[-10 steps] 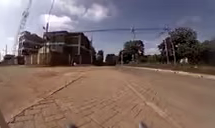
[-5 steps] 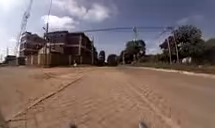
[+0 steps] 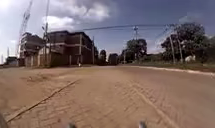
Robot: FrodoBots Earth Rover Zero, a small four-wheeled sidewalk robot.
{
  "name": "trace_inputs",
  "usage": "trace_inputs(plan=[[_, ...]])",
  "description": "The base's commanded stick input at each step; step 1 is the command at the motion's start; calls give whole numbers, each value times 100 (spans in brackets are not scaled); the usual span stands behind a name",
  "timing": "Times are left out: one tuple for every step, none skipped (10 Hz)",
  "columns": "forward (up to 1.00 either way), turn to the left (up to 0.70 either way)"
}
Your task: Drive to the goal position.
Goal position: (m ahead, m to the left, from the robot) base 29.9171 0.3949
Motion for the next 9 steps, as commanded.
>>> trace_inputs(plan=[[100,0],[100,0],[100,0],[100,0],[100,0],[100,0],[100,0],[100,0],[100,0]])
